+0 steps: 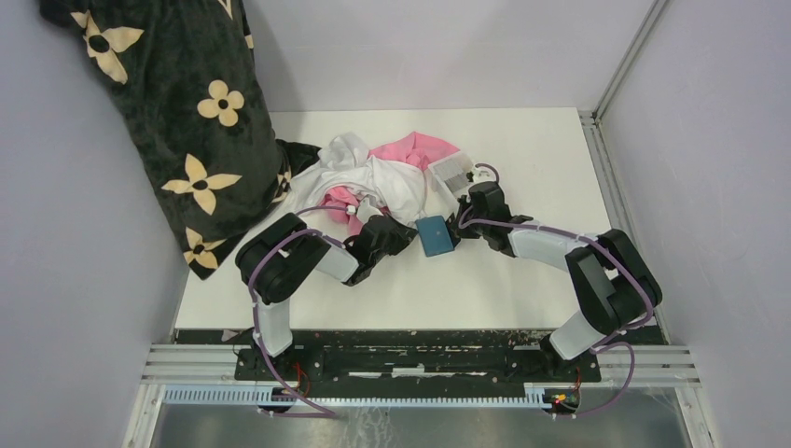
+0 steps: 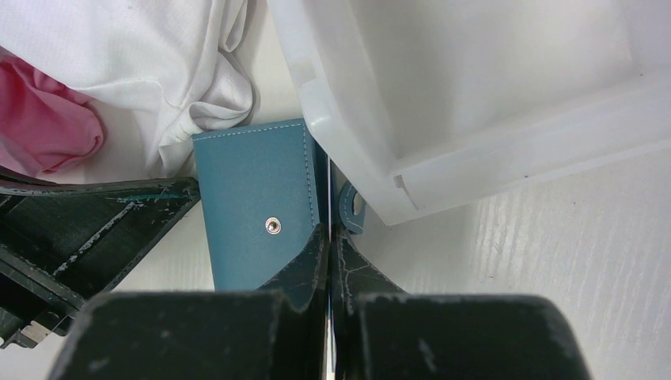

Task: Put the credit cards into the card holder
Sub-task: Open the card holder at the center of the board.

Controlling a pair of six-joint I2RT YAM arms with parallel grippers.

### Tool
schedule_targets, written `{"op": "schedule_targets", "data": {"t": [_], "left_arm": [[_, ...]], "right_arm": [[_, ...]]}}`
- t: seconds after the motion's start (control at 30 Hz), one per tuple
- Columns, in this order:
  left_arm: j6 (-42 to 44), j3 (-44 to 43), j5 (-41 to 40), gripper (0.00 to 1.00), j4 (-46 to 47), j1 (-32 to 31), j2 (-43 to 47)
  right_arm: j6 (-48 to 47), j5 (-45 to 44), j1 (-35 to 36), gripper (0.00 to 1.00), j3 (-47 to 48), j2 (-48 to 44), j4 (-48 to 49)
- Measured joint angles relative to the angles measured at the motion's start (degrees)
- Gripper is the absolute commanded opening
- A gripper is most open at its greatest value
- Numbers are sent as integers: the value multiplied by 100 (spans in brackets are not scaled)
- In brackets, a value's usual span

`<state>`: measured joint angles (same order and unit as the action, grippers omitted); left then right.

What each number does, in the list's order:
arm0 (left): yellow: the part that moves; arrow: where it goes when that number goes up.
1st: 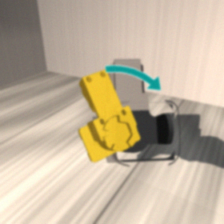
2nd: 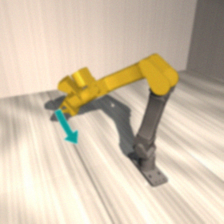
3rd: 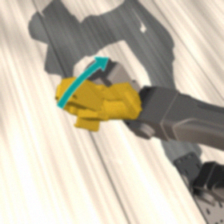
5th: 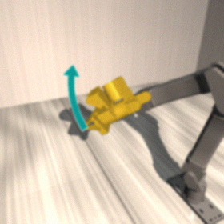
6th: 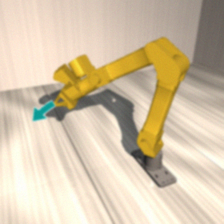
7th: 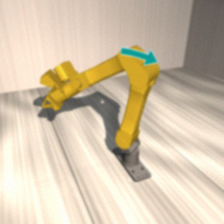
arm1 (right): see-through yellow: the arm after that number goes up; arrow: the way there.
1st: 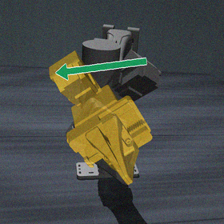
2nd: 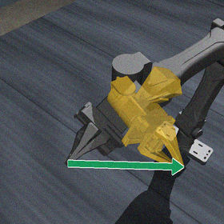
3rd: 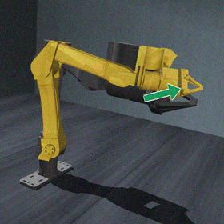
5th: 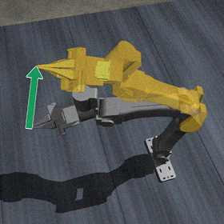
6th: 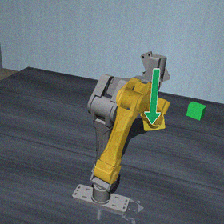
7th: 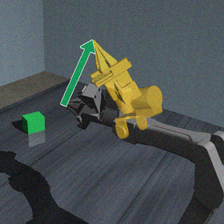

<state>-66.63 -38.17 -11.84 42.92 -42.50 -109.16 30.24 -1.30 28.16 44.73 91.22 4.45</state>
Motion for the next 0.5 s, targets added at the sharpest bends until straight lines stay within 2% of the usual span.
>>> {"op": "schedule_targets", "data": {"t": [0.5], "left_arm": [[0, 11, 17, 18, 92, 0, -44]], "right_arm": [[146, 28, -70, 1, -138, -245, 138]]}}
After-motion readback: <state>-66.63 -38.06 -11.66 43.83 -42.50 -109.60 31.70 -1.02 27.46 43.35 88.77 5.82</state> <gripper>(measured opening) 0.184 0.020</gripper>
